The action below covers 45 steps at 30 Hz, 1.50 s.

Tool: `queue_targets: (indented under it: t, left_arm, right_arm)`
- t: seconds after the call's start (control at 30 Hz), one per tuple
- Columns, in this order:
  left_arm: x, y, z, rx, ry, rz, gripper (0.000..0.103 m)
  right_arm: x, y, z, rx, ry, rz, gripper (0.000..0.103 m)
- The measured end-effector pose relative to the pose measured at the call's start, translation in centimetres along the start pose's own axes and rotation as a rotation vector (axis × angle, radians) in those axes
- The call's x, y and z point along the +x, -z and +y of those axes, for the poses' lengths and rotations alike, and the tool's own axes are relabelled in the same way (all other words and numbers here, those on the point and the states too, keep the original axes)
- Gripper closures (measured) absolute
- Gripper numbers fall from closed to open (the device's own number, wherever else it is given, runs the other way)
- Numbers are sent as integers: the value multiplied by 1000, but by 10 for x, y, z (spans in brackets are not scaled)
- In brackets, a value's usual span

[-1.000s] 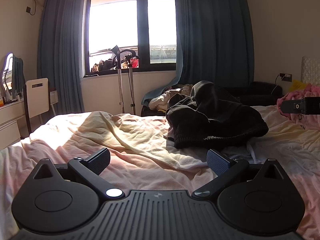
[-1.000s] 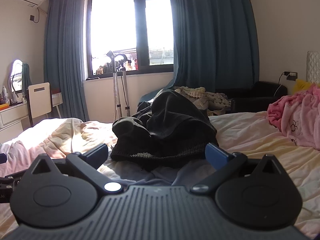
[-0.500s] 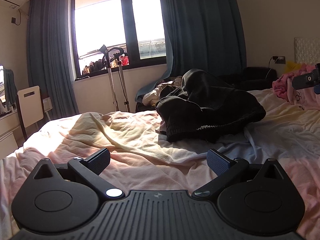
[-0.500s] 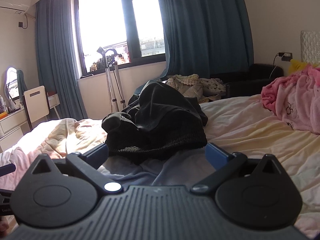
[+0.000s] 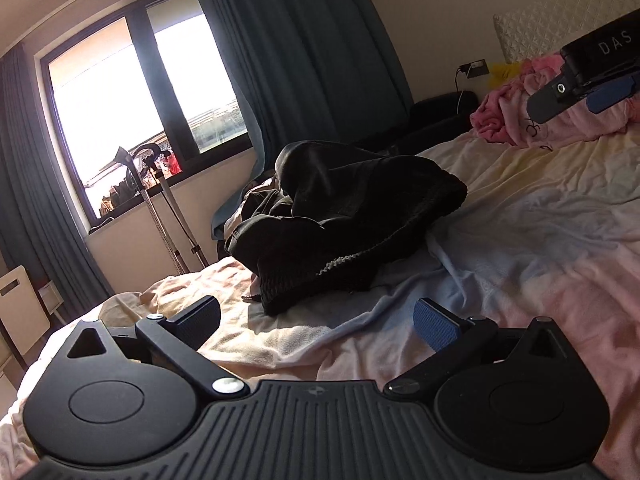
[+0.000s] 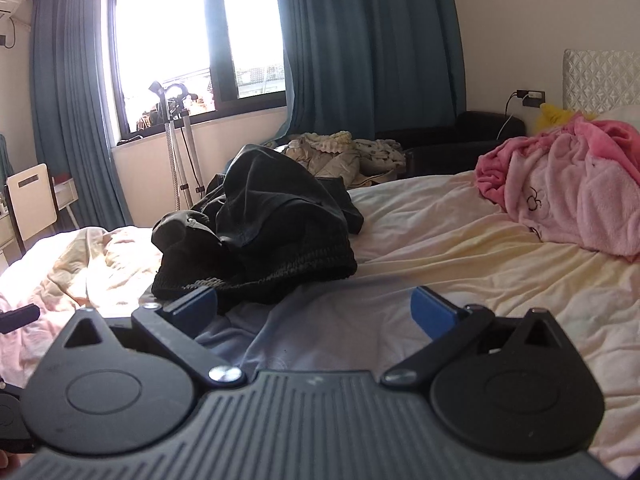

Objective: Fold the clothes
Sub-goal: 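Grasp the knit waistband of the black trousers with the left gripper, then lift the waistband with the left gripper and pull the trousers out flat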

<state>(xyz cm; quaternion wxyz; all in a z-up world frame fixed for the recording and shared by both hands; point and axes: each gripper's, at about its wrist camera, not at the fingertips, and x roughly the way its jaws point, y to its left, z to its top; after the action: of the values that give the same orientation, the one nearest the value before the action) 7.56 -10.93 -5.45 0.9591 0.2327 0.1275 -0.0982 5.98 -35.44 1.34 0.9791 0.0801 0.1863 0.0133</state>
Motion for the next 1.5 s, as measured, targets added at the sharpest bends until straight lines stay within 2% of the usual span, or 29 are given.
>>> queue_targets:
  t: [0.2, 0.3, 0.5, 0.6, 0.63, 0.67, 0.7, 0.73, 0.83, 0.9, 0.97, 1.07, 1.17, 1.37, 1.5]
  left_arm:
    - [63, -9, -50, 118, -6, -49, 0]
    - [101, -17, -76, 191, 0, -76, 0]
    - [177, -34, -116, 255, -25, -125, 7]
    - [217, -46, -127, 228, -67, -121, 23]
    - [225, -50, -125, 206, -77, -120, 37]
    - [232, -54, -123, 183, -86, -120, 57]
    - [239, -58, -121, 160, -94, -120, 68]
    - [239, -63, -116, 122, -105, -132, 88]
    - [216, -75, -89, -36, -96, -176, 92]
    - [191, -83, -70, -98, -75, -208, 92]
    - [164, -91, -53, -120, -67, -256, 93]
    - [118, -110, -12, -193, -58, -291, 93]
    - [77, -119, 24, -219, -72, -329, 93]
    - [-18, -127, 104, -285, -116, -373, 94]
    - [-69, -127, 156, -336, -168, -397, 94]
  right_arm:
    - [-2, 3, -14, 37, -11, 35, 0]
    - [4, 5, -21, 36, 17, 52, 0]
    - [22, 13, -44, 95, 67, 73, 0]
    - [37, 23, -55, 131, 75, 81, 0]
    - [44, 27, -58, 143, 66, 92, 0]
    - [50, 30, -60, 152, 55, 98, 0]
    - [55, 33, -61, 160, 50, 101, 0]
    - [62, 37, -62, 168, 47, 99, 0]
    - [70, 42, -62, 195, 36, 86, 0]
    - [69, 44, -59, 199, 27, 76, 0]
    - [66, 43, -54, 193, 17, 57, 0]
    - [55, 42, -44, 168, 14, 22, 0]
    - [42, 40, -33, 148, -4, 3, 0]
    - [14, 35, -3, 69, -47, -34, 0]
    - [8, 38, 15, 23, -73, -25, 0]
